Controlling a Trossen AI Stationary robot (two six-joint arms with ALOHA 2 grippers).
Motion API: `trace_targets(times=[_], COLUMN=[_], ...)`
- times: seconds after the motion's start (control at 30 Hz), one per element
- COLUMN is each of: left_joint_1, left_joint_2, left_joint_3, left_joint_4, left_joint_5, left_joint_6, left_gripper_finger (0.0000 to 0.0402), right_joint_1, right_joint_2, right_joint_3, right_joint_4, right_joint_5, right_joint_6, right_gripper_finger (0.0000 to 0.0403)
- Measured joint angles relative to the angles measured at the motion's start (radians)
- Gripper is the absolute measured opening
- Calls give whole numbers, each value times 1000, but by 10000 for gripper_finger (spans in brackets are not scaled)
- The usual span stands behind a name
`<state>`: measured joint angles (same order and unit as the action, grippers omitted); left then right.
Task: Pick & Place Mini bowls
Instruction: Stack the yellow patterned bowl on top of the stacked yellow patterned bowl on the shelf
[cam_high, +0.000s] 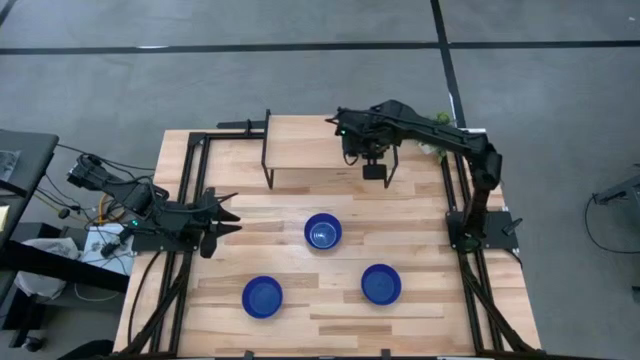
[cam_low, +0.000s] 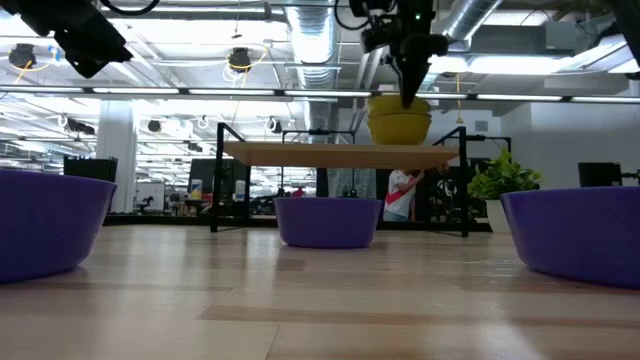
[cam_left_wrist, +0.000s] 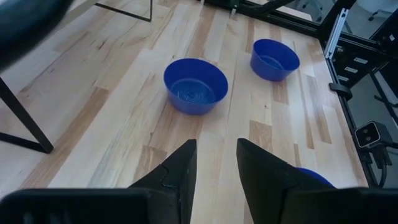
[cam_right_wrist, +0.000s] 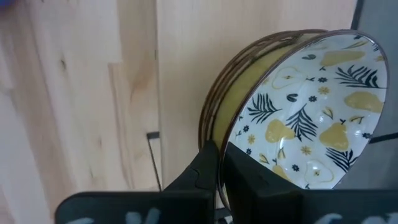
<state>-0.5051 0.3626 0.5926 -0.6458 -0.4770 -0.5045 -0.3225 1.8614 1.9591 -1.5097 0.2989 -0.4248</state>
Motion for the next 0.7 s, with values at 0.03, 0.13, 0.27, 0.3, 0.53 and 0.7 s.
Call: trace_targets(times=[0.03,0.13,0.27,0.3,0.53,0.7], left_joint_1=[0,0,0,0,0,0], left_joint_2=[0,0,1,1,1,1], left_joint_3=[0,0,0,0,0,0], left_joint_4=[0,0,0,0,0,0], left_joint_5=[0,0,0,0,0,-1], left_joint_6=[1,0,1,2,2,2], left_gripper_finger=[113,112,112,113,112,113], right_joint_1=[0,2,3,6,20,23], right_joint_2=[6,14,18,18,18,18], right_joint_3=[0,0,0,0,33,76], right_joint_4=[-2,-6,3,3,3,0], right_joint_5=[9,25,38,46,47,44], right_joint_6=[-1,-2,-2,-2,-22,-36], right_gripper_finger=[9,10,22,26,67,91])
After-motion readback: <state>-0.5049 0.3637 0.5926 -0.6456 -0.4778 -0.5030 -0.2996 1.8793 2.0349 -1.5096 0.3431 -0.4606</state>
